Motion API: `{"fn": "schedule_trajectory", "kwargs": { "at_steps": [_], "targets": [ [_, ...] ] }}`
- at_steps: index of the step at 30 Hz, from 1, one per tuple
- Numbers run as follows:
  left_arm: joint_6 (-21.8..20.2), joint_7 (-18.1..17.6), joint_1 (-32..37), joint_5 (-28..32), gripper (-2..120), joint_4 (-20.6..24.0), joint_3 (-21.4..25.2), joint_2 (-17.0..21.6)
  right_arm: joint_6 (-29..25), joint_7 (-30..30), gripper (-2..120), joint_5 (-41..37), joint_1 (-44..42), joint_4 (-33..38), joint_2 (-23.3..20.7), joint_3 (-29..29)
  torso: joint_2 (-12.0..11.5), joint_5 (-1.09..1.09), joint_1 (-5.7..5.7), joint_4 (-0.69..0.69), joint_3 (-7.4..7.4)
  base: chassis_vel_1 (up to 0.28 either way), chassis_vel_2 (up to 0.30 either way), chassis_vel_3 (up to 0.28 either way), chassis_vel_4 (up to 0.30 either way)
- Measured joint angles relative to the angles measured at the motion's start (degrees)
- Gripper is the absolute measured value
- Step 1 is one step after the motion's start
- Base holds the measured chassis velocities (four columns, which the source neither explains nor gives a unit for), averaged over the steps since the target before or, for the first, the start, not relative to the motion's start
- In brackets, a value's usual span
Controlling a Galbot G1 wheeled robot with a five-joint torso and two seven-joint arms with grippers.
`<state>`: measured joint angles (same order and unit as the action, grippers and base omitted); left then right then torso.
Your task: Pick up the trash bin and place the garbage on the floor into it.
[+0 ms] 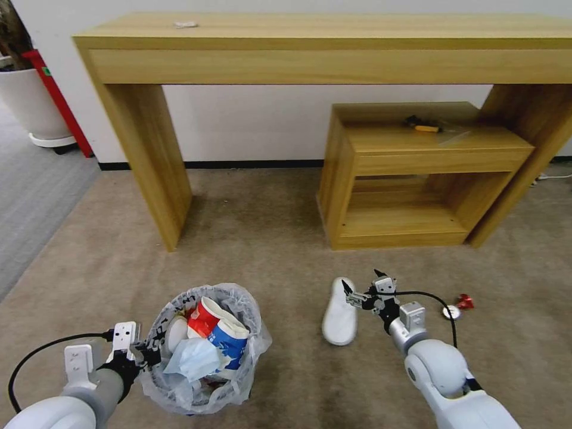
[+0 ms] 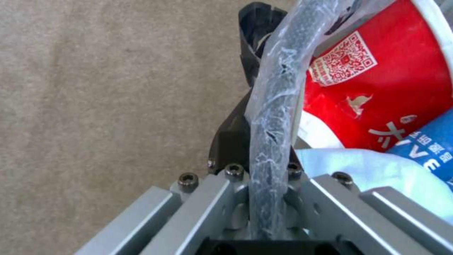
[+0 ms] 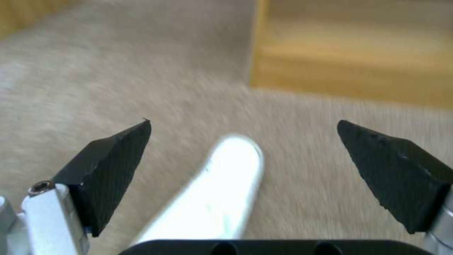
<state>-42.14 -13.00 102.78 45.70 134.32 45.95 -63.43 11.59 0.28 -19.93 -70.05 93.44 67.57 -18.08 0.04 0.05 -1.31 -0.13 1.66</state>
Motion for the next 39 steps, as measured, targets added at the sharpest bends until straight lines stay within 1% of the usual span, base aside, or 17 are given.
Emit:
{"fn": "schedule_trajectory", "kwargs": {
  "at_steps": [1,2,3,6,14,18,21,22,25,26,29,30,32,34,35,38,39],
  "targets": [
    [0.0,0.1,0.2,-0.1,0,0.1,0.1,-0.1,0.0,0.3,100,-1.1,1.1,-2.8,0.7,0.5,0.0,-0.05,0.0,0.0,-0.01,-0.045,-0.078,0.083,0.024],
    [0.0,0.2,0.6,-0.2,0,0.2,0.2,-0.2,0.0,0.4,100,-2.2,2.6,-6.7,1.7,1.3,0.0,-0.04,0.0,0.01,0.0,0.0,0.0,0.0,0.0],
    [0.0,0.2,0.6,-0.2,0,0.2,0.2,-0.2,0.0,0.4,100,-2.2,2.6,-6.7,1.7,1.3,0.0,-0.04,0.0,0.01,0.0,0.0,0.0,0.0,0.0],
    [0.0,0.2,0.8,-0.4,0,0.3,0.4,-0.2,0.3,0.6,100,-3.2,5.2,-13.2,4.1,3.2,0.0,-0.05,0.0,0.03,0.0,0.033,0.044,-0.022,-0.028],
    [0.0,0.1,-0.1,-0.2,0,-0.4,-0.1,0.0,3.5,2.9,100,-5.9,7.5,-18.0,7.4,5.4,0.0,-0.04,0.0,0.02,0.0,0.014,0.017,-0.01,-0.012],
    [0.0,0.2,-0.8,0.0,0,-1.0,-0.4,0.3,4.9,4.1,96,-7.4,9.2,-20.4,8.5,5.8,0.0,-0.04,0.0,0.01,0.0,0.0,0.0,0.0,0.0],
    [0.0,0.2,-1.3,0.3,0,-1.6,-0.4,0.6,5.1,3.9,85,-8.1,11.1,-23.8,9.5,6.0,0.0,-0.05,0.0,0.02,0.0,0.0,0.0,0.0,0.0],
    [0.0,0.2,-1.3,0.3,0,-1.6,-0.4,0.6,5.1,3.9,85,-8.1,11.1,-23.8,9.5,6.0,0.0,-0.05,0.0,0.02,0.0,0.0,0.0,0.0,0.0],
    [0.0,0.3,-1.5,0.7,0,-2.0,-0.3,1.0,5.3,3.2,70,-8.4,13.1,-27.8,10.8,6.1,0.0,-0.04,0.0,0.02,0.0,0.0,0.0,0.0,0.0],
    [0.0,0.3,-1.5,0.7,0,-2.0,-0.3,1.0,5.3,3.2,70,-8.4,13.1,-27.8,10.8,6.1,0.0,-0.04,0.0,0.02,0.0,0.0,0.0,0.0,0.0],
    [0.0,0.4,-1.8,0.9,0,-2.5,-0.2,1.1,4.8,2.7,57,-8.3,14.9,-31.5,11.8,6.1,0.0,-0.06,0.0,0.0,-0.02,0.0,0.0,0.0,0.0],
    [0.0,0.4,-1.8,0.9,0,-2.5,-0.2,1.1,4.8,2.7,57,-8.3,14.9,-31.5,11.8,6.1,0.0,-0.06,0.0,0.0,-0.02,0.0,0.0,0.0,0.0],
    [0.0,0.8,-2.0,0.9,0,-2.7,-0.2,1.2,4.2,2.5,45,-8.1,15.9,-33.6,12.3,6.1,0.0,-0.09,0.0,-0.01,-0.02,0.0,0.0,0.0,0.0],
    [0.0,1.1,-2.1,0.9,0,-2.9,-0.2,1.2,3.5,2.5,38,-7.8,16.4,-34.8,12.6,6.0,0.0,-0.1,0.0,-0.02,-0.03,0.0,0.0,0.0,0.0],
    [0.0,1.1,-2.1,0.9,0,-2.9,-0.2,1.2,3.5,2.5,38,-7.8,16.4,-34.8,12.6,6.0,0.0,-0.1,0.0,-0.02,-0.03,0.0,0.0,0.0,0.0],
    [0.0,1.5,-2.6,0.9,0,-3.3,-0.2,1.3,2.4,2.5,23,-7.3,16.5,-35.7,12.8,6.0,0.0,-0.07,0.0,-0.01,-0.03,0.0,0.0,0.0,0.0],
    [0.0,1.5,-2.6,0.9,0,-3.3,-0.2,1.3,2.4,2.5,23,-7.3,16.5,-35.7,12.8,6.0,0.0,-0.07,0.0,-0.01,-0.03,0.0,0.0,0.0,0.0]
  ]
}}
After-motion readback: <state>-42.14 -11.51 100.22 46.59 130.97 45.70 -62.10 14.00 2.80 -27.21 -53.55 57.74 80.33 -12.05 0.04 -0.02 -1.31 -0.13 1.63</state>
